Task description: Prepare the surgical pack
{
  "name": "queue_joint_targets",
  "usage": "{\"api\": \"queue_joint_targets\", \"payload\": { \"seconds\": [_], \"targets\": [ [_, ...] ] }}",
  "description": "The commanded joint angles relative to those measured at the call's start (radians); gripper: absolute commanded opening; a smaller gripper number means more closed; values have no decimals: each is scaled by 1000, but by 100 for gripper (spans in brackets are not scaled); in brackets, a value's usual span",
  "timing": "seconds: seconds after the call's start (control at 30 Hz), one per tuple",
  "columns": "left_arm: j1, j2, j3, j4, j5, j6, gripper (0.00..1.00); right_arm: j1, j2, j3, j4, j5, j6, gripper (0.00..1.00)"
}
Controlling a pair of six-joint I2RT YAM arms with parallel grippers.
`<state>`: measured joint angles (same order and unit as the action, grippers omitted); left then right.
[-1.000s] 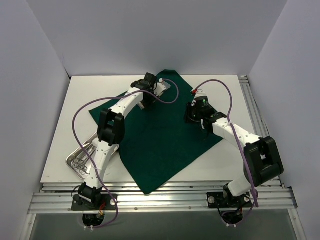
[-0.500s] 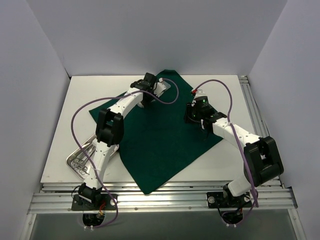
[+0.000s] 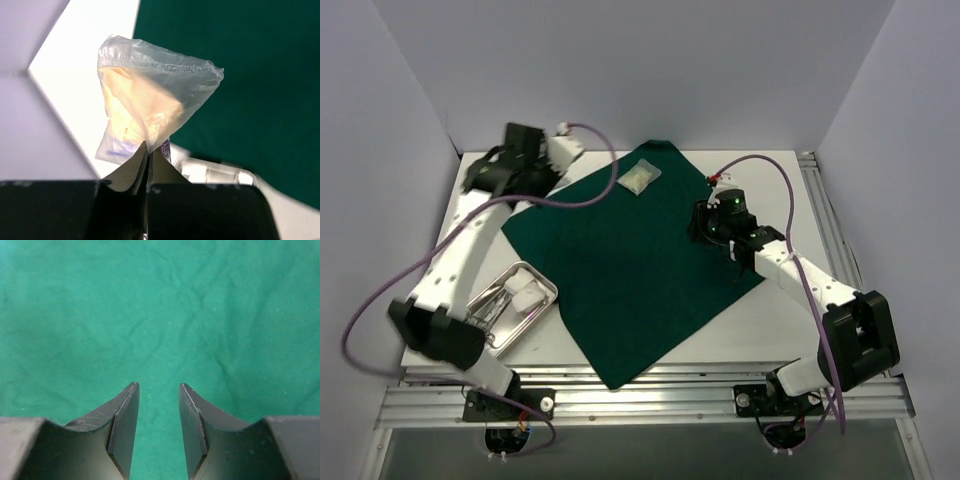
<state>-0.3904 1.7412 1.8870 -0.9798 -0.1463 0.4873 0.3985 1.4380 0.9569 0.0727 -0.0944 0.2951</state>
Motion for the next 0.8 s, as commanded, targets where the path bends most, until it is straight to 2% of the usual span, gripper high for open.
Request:
{"api": "queue_joint_targets", "payload": {
  "seconds": [0.0,0.07,0.1,0.2,0.3,0.43,0.57,0.77],
  "targets": [
    [187,-254,-225,-155,16,5,2,14,-36,-9,36,-33,12,34],
    [284,-346,-336,-166,43,32,2,22,-36,-12,44,-41,13,34],
    [365,-392,-445,-168,47,49,2,37,-36,-12,45,-44,15,34],
    [444,-578,-643,-169,27,91,2,72,-36,-4,39,-33,7,34],
    [467,-672,-770,-106,22,79,2,95,-18,12,15,-28,1,34],
    [487,-715,-946,-24,22,50,2,147,-1,84,-62,-15,-8,34],
    [489,-740,-1061,88,-13,68,2,189,-17,138,-140,39,-16,34],
    [498,-743,-1144,185,-4,112,2,201,-57,138,-165,67,32,34]
  ]
}}
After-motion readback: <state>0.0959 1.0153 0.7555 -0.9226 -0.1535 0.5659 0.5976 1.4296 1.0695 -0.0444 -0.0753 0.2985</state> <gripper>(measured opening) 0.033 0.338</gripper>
